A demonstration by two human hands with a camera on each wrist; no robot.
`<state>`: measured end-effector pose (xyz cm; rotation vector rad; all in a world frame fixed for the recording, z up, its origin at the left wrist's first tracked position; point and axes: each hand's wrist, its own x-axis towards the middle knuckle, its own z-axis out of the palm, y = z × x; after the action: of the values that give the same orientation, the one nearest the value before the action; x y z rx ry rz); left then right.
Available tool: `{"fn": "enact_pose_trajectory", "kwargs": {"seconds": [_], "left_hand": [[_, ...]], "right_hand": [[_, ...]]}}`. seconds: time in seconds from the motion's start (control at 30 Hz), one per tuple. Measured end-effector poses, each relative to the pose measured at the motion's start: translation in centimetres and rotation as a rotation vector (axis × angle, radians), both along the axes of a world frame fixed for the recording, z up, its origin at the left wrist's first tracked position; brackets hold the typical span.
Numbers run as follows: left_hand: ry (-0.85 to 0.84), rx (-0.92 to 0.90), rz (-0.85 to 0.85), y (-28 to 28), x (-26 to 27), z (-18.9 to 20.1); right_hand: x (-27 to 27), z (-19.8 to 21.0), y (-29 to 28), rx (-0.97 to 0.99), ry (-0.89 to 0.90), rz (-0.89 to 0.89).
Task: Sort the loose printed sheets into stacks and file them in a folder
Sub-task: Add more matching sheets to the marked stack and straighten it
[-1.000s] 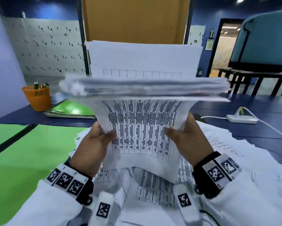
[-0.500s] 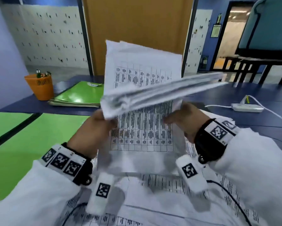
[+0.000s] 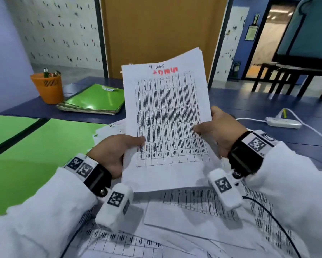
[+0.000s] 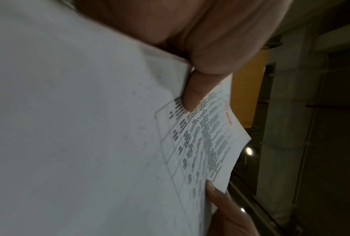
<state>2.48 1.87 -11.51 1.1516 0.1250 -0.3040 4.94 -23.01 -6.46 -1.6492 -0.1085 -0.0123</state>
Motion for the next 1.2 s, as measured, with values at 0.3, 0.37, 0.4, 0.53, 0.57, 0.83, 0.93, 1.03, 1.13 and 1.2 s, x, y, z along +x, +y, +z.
{"fn": "enact_pose_trajectory", "kwargs": {"seconds": [0.3,0.37,0.4,0.53,0.57,0.83,0.93,1.03,1.13,1.2], "left_hand": [[-0.215,0.402,0.485,5.2,2.1,-0.9],[-0.230,0.451,0.626,6.9,2.6,-0.5],[-0.230,0.473,0.690,7.5,3.0,-0.4],[-0.185,0.494,0.795,9.6,3.8,-0.1],[-0.176,0.518,0.782,9.9,3.8,-0.1],[-0.258,0.241,0.743,8.5,3.8,-1.1],[-0.267,0.133,0.699,8.7,4.6,-2.2],[-0.265,0.065,0.633,9.2,5.8,-3.6],[-0.273,0.092,0.575,9.3,6.4,-4.1],[-0.286,0.124,0.585,9.3,6.6,-4.4]], "right_hand": [[0.2,-0.8,-6.6,-0.520,0.398,-0.313],[-0.4,-1.2,-7.8,-0.753,0.459,-0.336],[-0.7,-1.4,-8.0,-0.864,0.478,-0.307],[-2.1,-2.3,-6.0,-1.222,0.497,-0.100],[-2.1,-2.8,-5.6,-1.295,0.489,-0.067],[-2.0,-3.4,-4.1,-1.414,0.444,-0.062],[-2.0,-4.0,-3.9,-1.514,0.362,-0.043],[-3.0,-4.8,-3.8,-1.551,0.302,-0.035],[-4.0,-5.0,-3.5,-1.548,0.286,-0.010],[-4.2,-4.8,-3.3,-1.480,0.264,0.005]]}}
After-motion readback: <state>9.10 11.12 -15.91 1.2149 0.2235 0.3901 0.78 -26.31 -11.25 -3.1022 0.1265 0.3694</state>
